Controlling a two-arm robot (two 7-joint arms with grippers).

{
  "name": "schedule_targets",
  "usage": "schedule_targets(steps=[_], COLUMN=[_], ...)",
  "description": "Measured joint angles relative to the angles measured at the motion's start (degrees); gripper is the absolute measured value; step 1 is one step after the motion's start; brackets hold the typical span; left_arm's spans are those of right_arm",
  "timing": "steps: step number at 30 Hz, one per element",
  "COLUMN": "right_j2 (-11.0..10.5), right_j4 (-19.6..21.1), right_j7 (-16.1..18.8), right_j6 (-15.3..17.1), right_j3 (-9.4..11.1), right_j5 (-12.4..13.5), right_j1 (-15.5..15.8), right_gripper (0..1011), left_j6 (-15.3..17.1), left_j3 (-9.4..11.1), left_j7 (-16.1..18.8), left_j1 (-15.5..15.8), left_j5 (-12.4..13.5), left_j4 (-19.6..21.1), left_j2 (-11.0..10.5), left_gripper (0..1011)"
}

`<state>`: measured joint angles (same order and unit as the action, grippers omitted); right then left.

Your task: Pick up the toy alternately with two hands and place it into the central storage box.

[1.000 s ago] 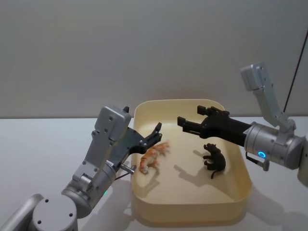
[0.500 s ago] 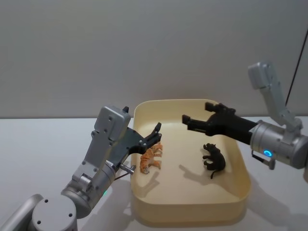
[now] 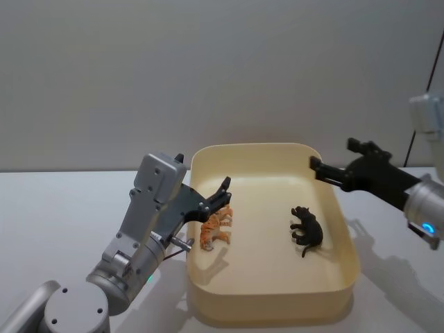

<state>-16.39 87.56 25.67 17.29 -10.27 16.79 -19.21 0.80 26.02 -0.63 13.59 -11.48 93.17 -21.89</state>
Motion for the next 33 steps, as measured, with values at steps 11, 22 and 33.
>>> schedule_targets(steps=[11, 22, 33], right_j2=[-2.6, -3.6, -4.0], right_j4=[3.5, 4.8, 5.3], right_j7=[-3.8, -5.2, -5.8], right_j6=[-2.5, -3.5, -3.8], right_j3=[1.9, 2.5, 2.8], right_j5=[0.9, 1.2, 1.4], right_j1=[4.0, 5.5, 6.1], right_gripper=[1001, 1001, 1001], left_j6=[0.2, 5.1, 13.8], left_j3=[-0.2, -2.1, -4.7], left_j7=[-0.1, -0.1, 0.9], left_j1=[0.0, -0.9, -3.6], left_j5=[-0.3, -3.9, -8.7], left_j4=[0.1, 3.3, 8.4], left_j2=[-0.1, -2.4, -6.8], left_gripper=[1001, 1001, 1001])
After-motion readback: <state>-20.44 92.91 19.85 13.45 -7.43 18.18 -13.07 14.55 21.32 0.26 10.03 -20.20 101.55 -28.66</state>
